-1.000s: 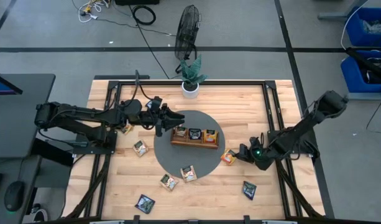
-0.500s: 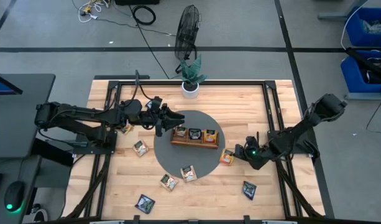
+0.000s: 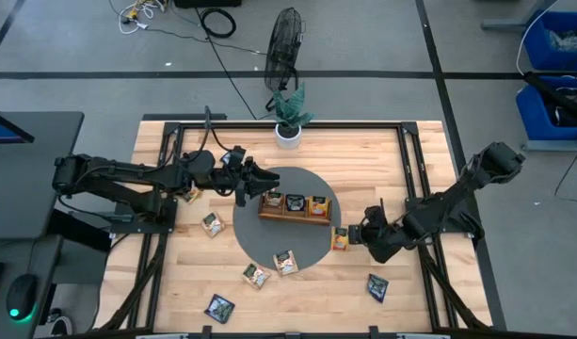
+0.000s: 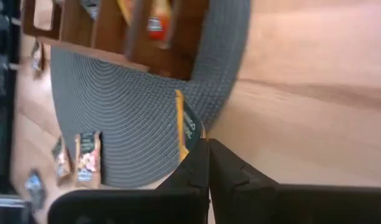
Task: Pick & Place Tea
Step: Put the yellow tea bag into the right section of the wooden organizer
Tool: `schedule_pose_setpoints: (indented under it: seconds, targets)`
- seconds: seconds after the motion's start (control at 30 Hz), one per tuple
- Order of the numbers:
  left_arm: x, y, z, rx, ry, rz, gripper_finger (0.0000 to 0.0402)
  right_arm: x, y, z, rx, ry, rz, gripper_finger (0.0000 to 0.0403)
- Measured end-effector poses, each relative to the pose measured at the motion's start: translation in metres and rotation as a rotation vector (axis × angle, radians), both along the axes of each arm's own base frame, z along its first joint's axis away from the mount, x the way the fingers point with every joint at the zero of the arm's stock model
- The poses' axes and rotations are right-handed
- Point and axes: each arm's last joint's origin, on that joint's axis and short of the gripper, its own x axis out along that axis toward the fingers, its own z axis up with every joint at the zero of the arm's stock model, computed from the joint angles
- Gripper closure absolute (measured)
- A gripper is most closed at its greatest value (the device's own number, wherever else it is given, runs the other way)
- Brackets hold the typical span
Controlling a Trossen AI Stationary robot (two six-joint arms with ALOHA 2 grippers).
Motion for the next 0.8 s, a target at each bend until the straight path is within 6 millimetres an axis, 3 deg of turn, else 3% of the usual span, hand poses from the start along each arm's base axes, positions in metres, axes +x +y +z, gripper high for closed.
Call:
schedule_pose_setpoints:
  seconds: [0.3,0.5,0.8]
  targets:
    - [0.0,0.0,0.0,0.0,0.0,0.0,0.022,0.02,0.012,0.053,-0.153,-0.013,0.111,0.0402]
    - [0.0,0.0,0.0,0.0,0.0,0.0,0.022,0.025,0.012,0.077,-0.327,-0.025,0.145,0.0403]
    - [0.0,0.0,0.0,-0.003,0.0,0.0,0.022,0.033,0.005,0.088,-0.632,0.007,0.246,0.0403]
